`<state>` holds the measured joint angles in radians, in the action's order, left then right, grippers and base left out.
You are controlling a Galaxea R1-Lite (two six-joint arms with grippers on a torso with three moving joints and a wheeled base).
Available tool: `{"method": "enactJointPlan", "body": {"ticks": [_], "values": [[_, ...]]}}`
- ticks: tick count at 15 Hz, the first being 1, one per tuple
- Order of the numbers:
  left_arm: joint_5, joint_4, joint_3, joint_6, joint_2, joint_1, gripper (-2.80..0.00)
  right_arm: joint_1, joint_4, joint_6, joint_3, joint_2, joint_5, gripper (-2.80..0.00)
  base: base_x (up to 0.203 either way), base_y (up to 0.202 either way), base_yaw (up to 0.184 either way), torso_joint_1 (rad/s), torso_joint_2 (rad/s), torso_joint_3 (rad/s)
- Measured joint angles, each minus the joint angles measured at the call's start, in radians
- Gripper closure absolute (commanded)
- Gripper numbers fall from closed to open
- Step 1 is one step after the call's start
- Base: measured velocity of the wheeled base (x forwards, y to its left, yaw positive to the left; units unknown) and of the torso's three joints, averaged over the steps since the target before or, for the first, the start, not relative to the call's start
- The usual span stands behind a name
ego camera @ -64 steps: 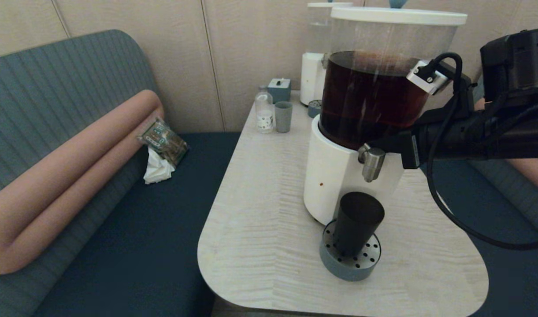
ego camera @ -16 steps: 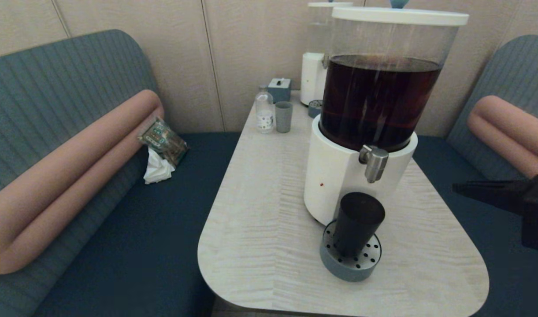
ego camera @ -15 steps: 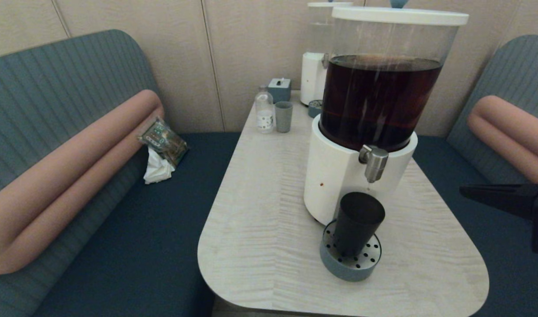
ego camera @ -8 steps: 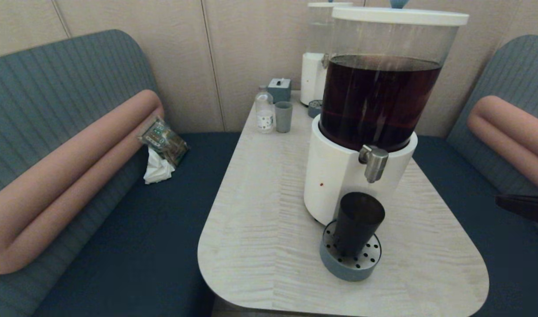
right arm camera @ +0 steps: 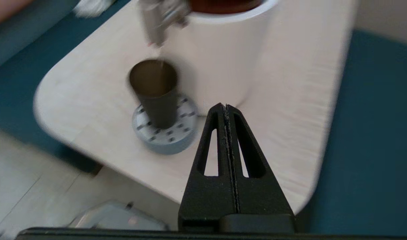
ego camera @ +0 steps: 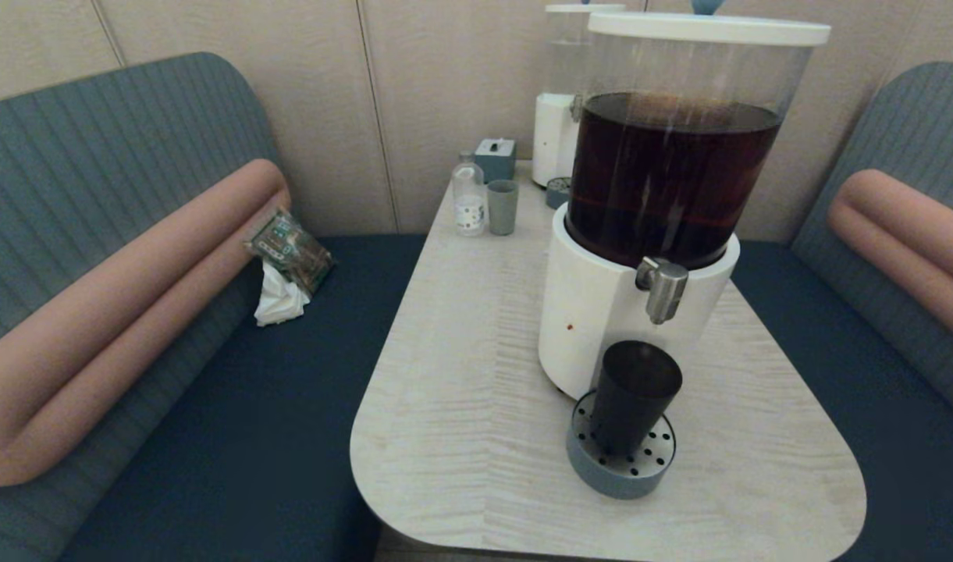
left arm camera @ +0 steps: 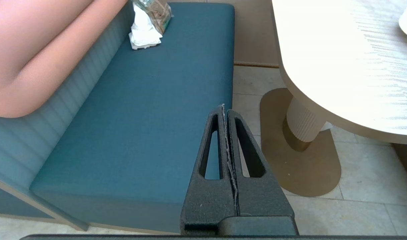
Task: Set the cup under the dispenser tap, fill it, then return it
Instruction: Turn off the faucet
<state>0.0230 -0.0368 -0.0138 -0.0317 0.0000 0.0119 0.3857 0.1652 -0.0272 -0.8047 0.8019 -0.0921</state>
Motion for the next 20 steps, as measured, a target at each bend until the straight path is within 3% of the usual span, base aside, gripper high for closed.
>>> {"method": "enactJointPlan", "body": {"ticks": [7, 16, 20], "values": [[0.0, 0.0, 0.0, 0.0, 0.0, 0.0, 0.0, -0.011, 0.003, 0.001, 0.108, -0.197, -0.219, 0.0, 0.0, 0.0, 0.0, 0.0, 0.0, 0.0], [0.0, 0.0, 0.0, 0.0, 0.0, 0.0, 0.0, -0.271, 0.03, 0.005, 0.264, -0.461, -0.239, 0.0, 0.0, 0.0, 0.0, 0.0, 0.0, 0.0], [0.0, 0.0, 0.0, 0.0, 0.0, 0.0, 0.0, -0.3, 0.01, 0.083, 0.293, -0.512, -0.292, 0.0, 0.0, 0.0, 0.0, 0.0, 0.0, 0.0]]}}
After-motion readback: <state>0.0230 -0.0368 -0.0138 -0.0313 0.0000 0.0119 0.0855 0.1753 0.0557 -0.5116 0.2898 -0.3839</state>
